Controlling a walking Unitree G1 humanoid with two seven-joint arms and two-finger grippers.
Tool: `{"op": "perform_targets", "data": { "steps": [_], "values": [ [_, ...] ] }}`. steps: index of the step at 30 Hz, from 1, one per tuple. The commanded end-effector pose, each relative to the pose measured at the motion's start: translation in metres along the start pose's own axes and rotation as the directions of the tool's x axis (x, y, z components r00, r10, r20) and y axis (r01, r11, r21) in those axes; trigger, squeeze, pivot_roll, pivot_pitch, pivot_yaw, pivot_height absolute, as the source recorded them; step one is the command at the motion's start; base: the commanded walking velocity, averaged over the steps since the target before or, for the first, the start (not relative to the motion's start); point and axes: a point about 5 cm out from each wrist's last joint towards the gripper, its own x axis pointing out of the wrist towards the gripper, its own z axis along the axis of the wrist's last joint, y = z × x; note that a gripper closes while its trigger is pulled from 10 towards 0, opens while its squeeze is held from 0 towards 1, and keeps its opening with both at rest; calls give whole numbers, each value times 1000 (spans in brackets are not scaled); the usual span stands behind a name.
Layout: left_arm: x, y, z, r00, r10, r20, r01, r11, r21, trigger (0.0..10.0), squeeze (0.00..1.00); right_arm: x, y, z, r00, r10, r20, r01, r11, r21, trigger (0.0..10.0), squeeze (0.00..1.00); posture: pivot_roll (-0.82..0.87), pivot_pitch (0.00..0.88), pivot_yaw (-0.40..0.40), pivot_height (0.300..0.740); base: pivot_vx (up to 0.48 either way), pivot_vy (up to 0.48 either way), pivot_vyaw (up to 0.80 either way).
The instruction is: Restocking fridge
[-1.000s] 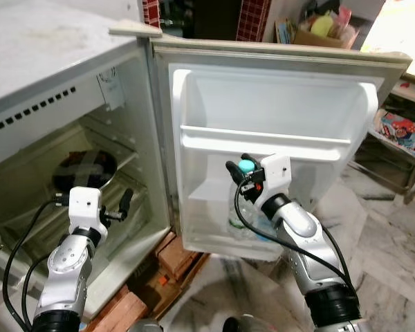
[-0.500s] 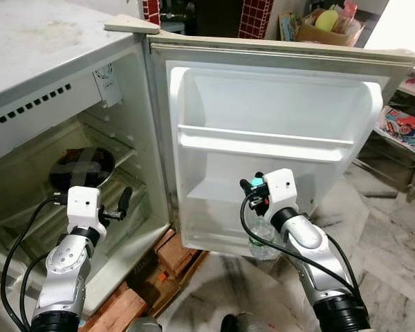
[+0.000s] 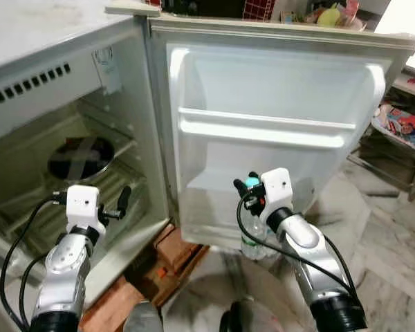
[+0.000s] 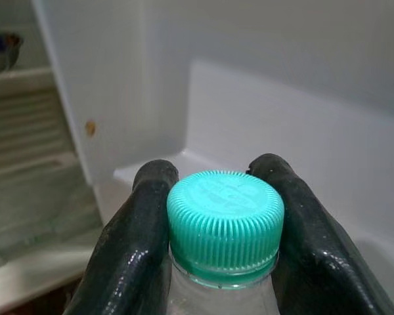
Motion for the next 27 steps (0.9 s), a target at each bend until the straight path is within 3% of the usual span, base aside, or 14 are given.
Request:
{"op": "perform_targets", "data": {
  "steps": [1,4,8,15,19,27],
  "values": [
    [-1,1,0,1000,2,-9,-2,1000,9,10000,0,1,1,9,999,10,39,-10,1000,-6,10000,0,117,5,-41,645,0,0,0],
    [0,2,1,1000,4,-8,-4,1000,10,10000,0,3,2,14,997,6,75,-5,1000,-20,10000,0,119,7,-40,645,0,0,0],
    [1,2,3,1000,-4,-2,4,1000,28,10000,0,12,6,25,987,2,161,18,992,-122,10000,0,122,19,-39,645,0,0,0],
    [0,4,8,1000,-7,11,6,999,41,10000,0,29,13,35,976,5,218,28,988,-149,10000,0,148,59,-45,645,0,0,0],
    [-4,3,10,1000,-4,16,3,999,42,10000,0,38,16,38,969,24,247,11,990,-139,10000,0,171,94,-47,645,0,0,0],
    [-24,7,8,1000,2,-4,-2,998,56,10000,0,59,18,43,955,-9,295,71,977,-202,10000,0,213,182,-49,645,0,0,0]
  ]
}}
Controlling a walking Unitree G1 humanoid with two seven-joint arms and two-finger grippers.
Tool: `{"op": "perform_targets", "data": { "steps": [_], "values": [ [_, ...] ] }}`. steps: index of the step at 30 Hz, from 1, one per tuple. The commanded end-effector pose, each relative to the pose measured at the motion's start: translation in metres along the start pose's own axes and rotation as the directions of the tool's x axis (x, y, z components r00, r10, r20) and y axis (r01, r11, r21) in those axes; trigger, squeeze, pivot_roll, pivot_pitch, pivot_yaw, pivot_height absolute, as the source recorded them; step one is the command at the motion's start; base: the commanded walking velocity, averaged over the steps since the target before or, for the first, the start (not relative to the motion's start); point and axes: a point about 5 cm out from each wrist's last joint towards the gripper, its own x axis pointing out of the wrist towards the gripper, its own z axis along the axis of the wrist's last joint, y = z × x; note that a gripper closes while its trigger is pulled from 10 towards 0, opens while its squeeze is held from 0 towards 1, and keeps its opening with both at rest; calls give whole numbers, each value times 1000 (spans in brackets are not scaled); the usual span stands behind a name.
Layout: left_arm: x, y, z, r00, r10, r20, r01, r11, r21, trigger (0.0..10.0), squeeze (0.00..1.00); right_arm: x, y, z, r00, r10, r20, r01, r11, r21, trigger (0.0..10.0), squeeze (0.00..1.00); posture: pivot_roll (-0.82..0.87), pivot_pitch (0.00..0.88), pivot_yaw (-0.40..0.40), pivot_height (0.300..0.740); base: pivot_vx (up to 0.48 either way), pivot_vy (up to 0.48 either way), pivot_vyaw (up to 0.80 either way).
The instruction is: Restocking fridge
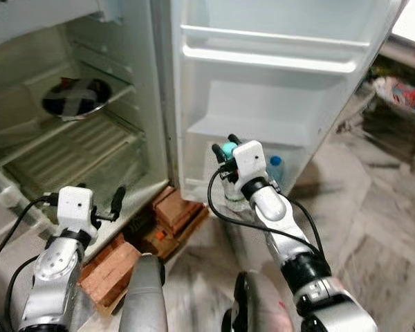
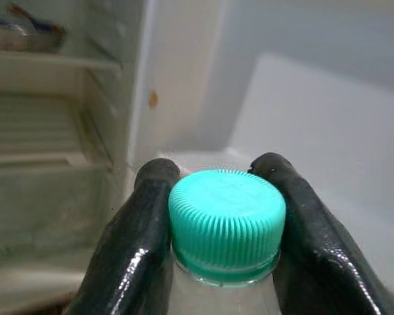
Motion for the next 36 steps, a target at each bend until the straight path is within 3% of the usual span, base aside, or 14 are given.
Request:
{"op": "perform_targets", "data": {
  "steps": [1,9,16,20,30,34,36],
  "values": [
    [-4,0,3,1000,-2,5,2,1000,5,10000,0,4,-3,4,999,-22,30,23,999,-24,10000,0,222,196,-50,645,0,0,0],
    [-32,2,9,1000,1,-14,-1,1000,14,10000,0,17,-19,4,992,-116,44,118,992,-44,10000,0,275,281,-41,645,0,0,0],
    [-51,14,28,998,56,5,-56,997,49,10000,0,24,-27,13,984,-147,99,160,977,-143,10000,0,326,349,-43,645,0,0,0],
    [-68,20,33,996,93,0,-93,993,79,10000,0,27,-28,22,980,-106,167,144,961,-235,10000,0,359,396,-42,645,0,0,0],
    [-93,29,39,985,170,-33,-165,978,126,10000,0,38,-18,44,960,-18,279,101,952,-288,10000,0,385,457,-52,645,0,0,0],
    [-104,34,45,976,215,-29,-208,965,160,10000,0,42,-15,54,942,26,334,118,908,-402,10000,0,411,474,-56,645,0,0,0],
    [-110,38,44,971,237,-40,-227,958,177,10000,0,45,-13,58,934,71,351,124,855,-503,10000,0,418,493,-56,645,0,0,0]
  ]
}}
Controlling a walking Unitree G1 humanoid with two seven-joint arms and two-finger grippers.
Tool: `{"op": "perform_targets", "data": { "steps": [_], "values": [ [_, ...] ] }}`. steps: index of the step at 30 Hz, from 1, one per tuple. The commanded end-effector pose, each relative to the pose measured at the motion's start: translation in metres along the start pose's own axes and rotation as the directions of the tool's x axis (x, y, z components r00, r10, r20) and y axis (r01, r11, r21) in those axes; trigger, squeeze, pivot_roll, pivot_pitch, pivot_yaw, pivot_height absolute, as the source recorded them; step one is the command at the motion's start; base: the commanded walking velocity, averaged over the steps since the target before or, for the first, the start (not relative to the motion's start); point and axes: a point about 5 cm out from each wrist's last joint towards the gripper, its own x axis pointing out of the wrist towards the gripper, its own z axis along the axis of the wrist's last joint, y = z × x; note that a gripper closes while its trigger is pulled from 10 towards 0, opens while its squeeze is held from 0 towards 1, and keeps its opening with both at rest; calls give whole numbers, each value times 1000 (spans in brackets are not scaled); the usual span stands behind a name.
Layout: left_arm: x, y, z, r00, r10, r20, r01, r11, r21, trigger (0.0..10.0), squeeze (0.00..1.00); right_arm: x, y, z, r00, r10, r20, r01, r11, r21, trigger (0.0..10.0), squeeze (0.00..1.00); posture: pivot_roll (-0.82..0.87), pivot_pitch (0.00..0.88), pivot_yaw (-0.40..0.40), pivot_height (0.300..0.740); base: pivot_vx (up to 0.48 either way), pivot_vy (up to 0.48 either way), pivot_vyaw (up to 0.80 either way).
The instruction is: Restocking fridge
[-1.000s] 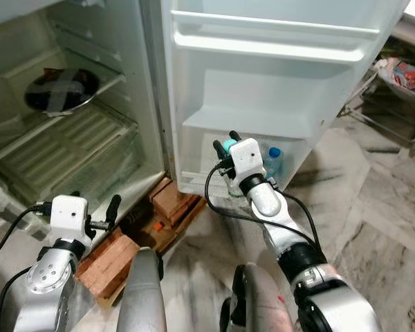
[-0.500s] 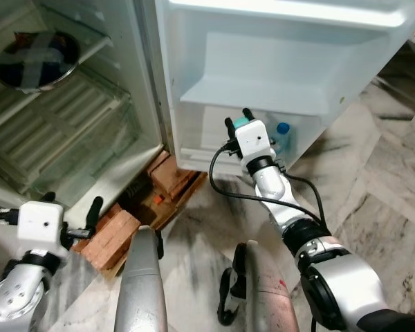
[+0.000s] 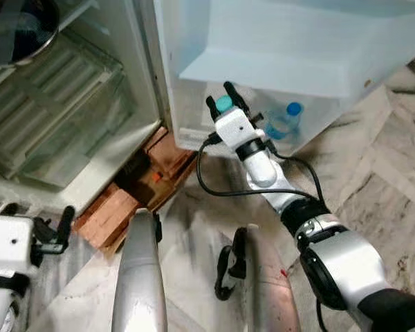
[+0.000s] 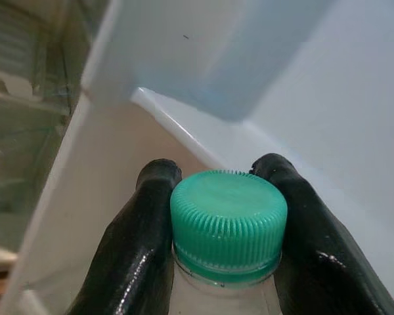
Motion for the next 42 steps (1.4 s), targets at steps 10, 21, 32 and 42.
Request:
{"op": "perform_targets", "data": {
  "steps": [10,21,32,42],
  "values": [
    [-23,13,-1,997,55,-63,-52,997,54,10000,0,-22,25,-18,980,189,-63,-198,964,-180,10000,0,453,496,-58,645,0,0,0],
    [-34,22,-3,993,73,-97,-65,995,79,10000,0,-26,33,-23,965,236,-110,-256,939,-230,10000,0,462,512,-46,645,0,0,0],
    [14,6,-3,999,28,-28,-28,999,-23,10000,0,-12,22,-16,981,88,-173,-5,904,428,10000,0,341,398,-89,645,0,0,0],
    [72,-23,-4,999,-34,35,38,991,-127,10000,0,-60,19,-50,937,117,-328,78,847,525,10000,0,203,223,-85,645,0,0,0]
  ]
}}
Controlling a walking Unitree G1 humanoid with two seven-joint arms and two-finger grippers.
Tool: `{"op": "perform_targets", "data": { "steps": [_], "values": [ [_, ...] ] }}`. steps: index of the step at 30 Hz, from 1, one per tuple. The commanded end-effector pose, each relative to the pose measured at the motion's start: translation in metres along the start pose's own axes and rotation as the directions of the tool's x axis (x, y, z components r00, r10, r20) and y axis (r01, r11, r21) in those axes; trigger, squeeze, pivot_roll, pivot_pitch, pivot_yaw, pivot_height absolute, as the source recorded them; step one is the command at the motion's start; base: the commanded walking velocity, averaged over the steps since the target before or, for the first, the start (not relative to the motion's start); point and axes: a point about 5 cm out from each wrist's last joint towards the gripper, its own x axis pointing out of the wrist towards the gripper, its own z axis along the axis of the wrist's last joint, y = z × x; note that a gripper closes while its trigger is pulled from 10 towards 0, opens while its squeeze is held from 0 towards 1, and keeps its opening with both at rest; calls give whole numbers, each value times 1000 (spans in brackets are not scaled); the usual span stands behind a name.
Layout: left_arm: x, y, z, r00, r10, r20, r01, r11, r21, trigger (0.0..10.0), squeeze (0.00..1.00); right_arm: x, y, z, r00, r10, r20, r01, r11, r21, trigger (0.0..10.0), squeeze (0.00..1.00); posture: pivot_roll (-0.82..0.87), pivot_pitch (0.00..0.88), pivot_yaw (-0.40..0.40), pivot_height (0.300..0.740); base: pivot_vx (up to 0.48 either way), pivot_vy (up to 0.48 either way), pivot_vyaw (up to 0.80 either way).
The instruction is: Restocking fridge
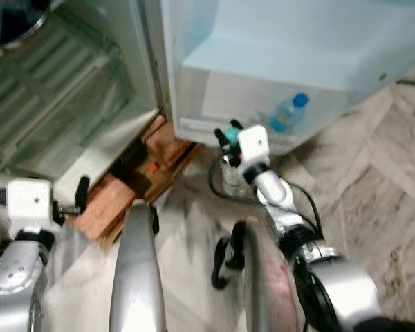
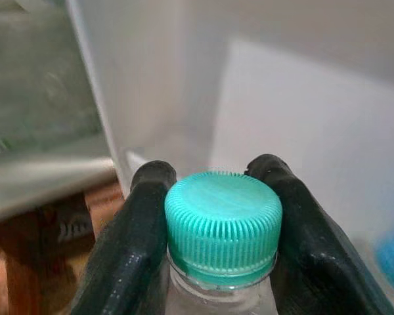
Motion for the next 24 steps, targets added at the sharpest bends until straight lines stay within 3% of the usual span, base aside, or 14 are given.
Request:
{"op": "perform_targets", "data": {
  "steps": [1,3,7,9,10,14,17,21,24],
  "values": [
    [5,-4,-11,999,-22,-29,21,999,-31,10000,0,-10,-8,-9,998,-55,-41,58,997,56,10000,0,195,198,-85,645,0,0,0],
    [11,-8,-9,999,-33,-8,33,999,-29,10000,0,-19,-14,-15,995,-81,-65,83,996,37,10000,0,193,172,-80,645,0,0,0],
    [25,-11,-4,999,-39,23,40,999,-28,10000,0,-41,-23,-23,967,-210,-146,225,970,96,10000,0,182,123,-74,645,0,0,0],
    [29,-11,-4,999,-38,27,39,999,-27,10000,0,-53,-21,-25,959,-222,-174,239,968,82,10000,0,170,112,-71,645,0,0,0],
    [33,-12,-5,999,-41,29,42,999,-29,10000,0,-66,-15,-30,949,-212,-235,241,965,104,10000,0,159,102,-70,645,0,0,0],
    [41,-14,-5,998,-52,41,53,998,-33,10000,0,-83,-12,-32,933,-195,-301,237,965,110,10000,0,142,85,-61,645,0,0,0],
    [48,-17,-5,997,-61,46,63,997,-39,10000,0,-86,-14,-30,932,-204,-300,244,964,105,10000,0,128,71,-52,645,0,0,0],
    [55,-20,-2,995,-67,75,70,996,-47,10000,0,-76,-30,1,944,-295,-149,316,937,148,10000,0,122,48,-43,645,0,0,0],
    [55,-22,-3,994,-72,85,78,995,-61,10000,0,-74,-30,1,938,-299,-173,326,933,151,10000,0,122,35,-40,645,0,0,0]
  ]
}}
